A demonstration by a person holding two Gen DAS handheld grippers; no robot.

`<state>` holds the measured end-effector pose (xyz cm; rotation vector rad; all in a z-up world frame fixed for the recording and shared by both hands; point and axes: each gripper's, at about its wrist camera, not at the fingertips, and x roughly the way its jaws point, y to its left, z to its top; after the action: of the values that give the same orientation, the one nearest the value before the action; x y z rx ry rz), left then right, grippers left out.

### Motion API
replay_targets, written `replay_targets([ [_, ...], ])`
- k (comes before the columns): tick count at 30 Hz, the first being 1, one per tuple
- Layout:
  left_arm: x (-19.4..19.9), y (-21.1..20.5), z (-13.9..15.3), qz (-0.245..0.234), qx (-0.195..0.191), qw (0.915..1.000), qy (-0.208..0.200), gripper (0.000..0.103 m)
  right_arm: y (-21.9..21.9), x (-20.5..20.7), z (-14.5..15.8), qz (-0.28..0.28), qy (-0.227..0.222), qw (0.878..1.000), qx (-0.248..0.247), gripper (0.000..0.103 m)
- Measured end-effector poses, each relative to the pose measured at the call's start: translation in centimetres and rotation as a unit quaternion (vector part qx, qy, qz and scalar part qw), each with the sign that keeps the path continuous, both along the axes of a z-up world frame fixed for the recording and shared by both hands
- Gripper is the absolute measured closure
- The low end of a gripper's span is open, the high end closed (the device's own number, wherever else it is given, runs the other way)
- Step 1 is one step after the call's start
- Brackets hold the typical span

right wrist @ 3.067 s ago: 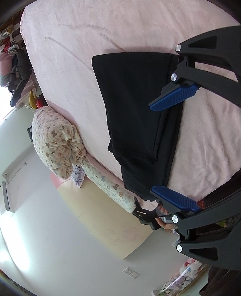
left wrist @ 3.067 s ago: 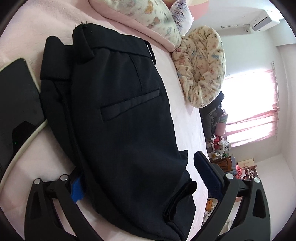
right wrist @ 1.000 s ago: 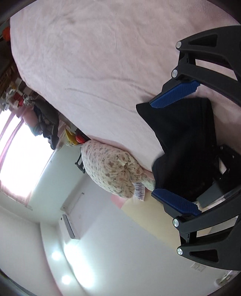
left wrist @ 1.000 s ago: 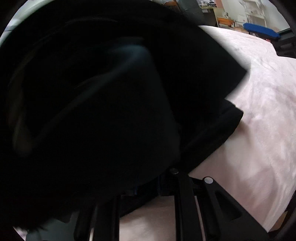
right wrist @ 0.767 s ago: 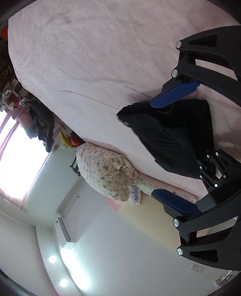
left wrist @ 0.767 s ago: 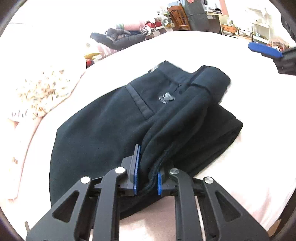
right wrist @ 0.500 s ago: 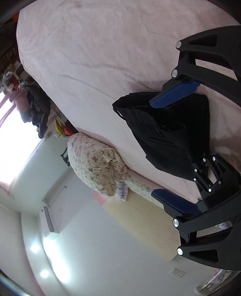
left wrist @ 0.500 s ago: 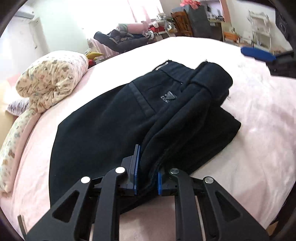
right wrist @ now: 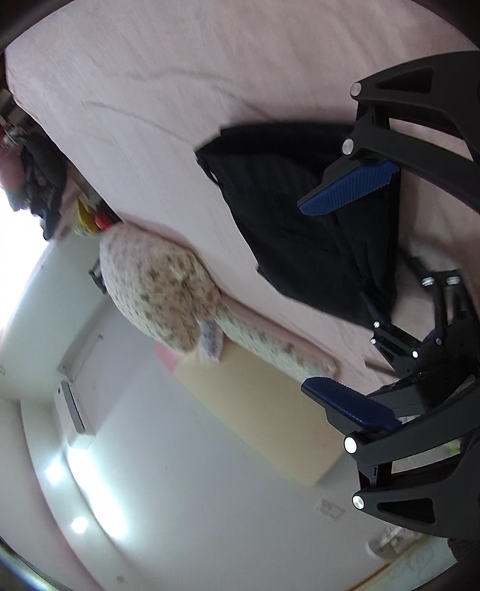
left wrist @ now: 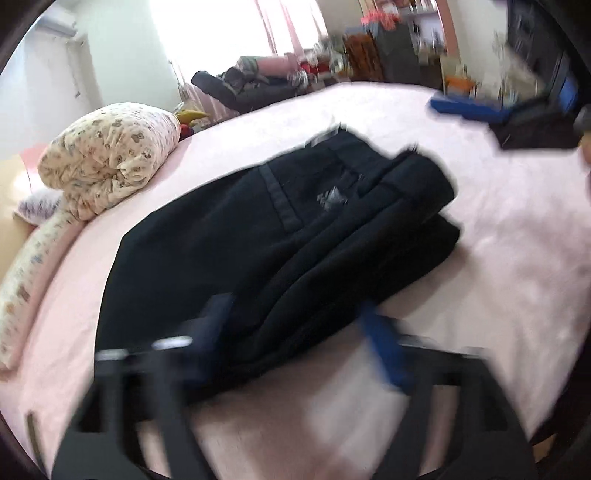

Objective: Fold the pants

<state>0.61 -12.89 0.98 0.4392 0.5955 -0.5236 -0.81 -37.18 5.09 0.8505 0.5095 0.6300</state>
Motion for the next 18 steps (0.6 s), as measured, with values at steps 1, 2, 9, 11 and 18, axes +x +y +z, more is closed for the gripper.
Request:
replay_targets([
  [1, -0.5, 0.8, 0.6, -0.006, -0.023, 0.9997, -0.003, 0.011, 0.4, 0.3, -0.2, 0.022, -0.002, 1.0, 0.017, 0.012],
  [2, -0.8, 1.5, 1.0, -0.011, -0.04, 0.9991, 0.001, 0.01, 0.8, 0.4, -0.4, 0.039, -0.002, 0.999, 0.027, 0.012],
  [9, -0.3, 6.8, 4.6, 0.102, -0.115, 0.9878, -0.025, 0.002, 2.5, 0.8, -0.9, 0.064, 0.009, 0.998, 0.017, 0.012],
  [11, 1.1, 7.2, 4.9, 0.161, -0.089, 0.9817, -0.051, 0.002, 2.7, 0.7, -1.0, 0.056, 0.012, 0.998, 0.004, 0.012],
  [18, 4.4, 5.0, 3.9, 0.208, -0.04, 0.9766, -0.034, 0.002, 3.7, 0.4, -1.5, 0.05, 0.016, 0.998, -0.036, 0.012],
])
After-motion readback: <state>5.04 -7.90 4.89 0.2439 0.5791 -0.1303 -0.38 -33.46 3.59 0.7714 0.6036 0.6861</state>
